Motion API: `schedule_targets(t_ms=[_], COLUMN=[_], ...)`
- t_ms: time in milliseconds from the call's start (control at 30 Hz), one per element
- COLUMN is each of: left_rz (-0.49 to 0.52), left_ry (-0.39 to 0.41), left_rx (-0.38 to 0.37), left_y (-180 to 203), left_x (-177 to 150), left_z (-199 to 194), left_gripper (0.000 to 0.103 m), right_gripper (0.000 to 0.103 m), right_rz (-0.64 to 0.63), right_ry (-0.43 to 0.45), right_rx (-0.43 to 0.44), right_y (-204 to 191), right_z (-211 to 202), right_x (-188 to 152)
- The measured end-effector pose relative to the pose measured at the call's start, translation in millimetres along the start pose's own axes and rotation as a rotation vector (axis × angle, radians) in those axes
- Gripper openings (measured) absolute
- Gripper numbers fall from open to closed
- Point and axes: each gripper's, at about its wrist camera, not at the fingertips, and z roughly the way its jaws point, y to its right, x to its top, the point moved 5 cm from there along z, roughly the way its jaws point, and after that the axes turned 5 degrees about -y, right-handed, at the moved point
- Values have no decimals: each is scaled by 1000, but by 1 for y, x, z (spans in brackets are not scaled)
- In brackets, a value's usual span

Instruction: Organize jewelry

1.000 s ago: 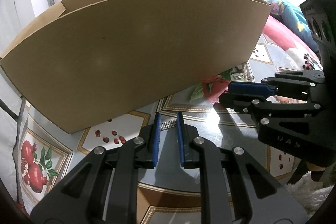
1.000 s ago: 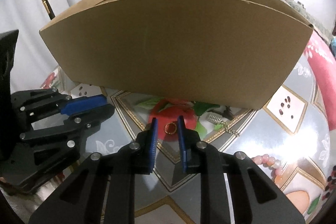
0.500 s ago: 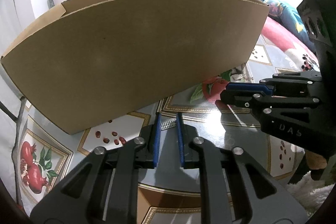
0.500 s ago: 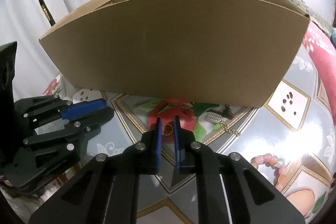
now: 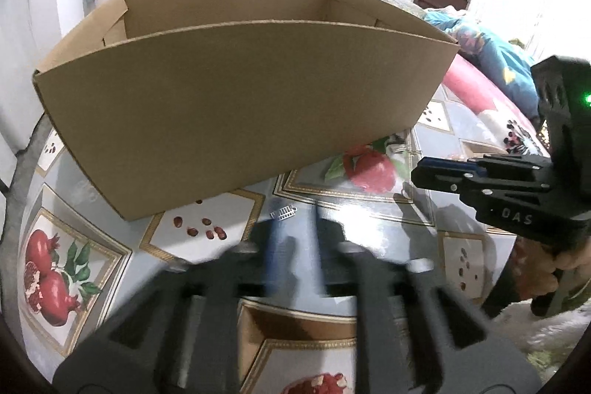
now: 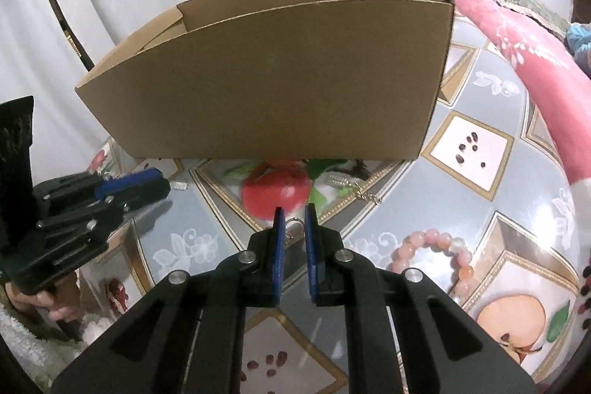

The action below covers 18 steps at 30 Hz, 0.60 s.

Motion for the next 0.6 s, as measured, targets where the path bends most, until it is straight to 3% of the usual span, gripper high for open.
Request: schedule_targets(t_ms=[33, 200, 333, 600], left_rz=[7, 45, 13, -74], left_ry=[8, -22, -94, -167], left_rx=[5, 43, 64, 126], left_y=[1, 6, 1, 3], left_x=[1, 4, 5, 12], left_z=[-2, 8, 19, 32], left_gripper=[37, 37, 28, 25], right_gripper=[11, 11, 11, 11], right_rz=[2, 25, 32, 46], right_ry=[0, -2, 11, 19], right_rx=[2, 19, 25, 54], right_y=[1, 3, 4, 7], right_z=[0, 3, 1, 3], right_x=[-1, -2, 0, -1])
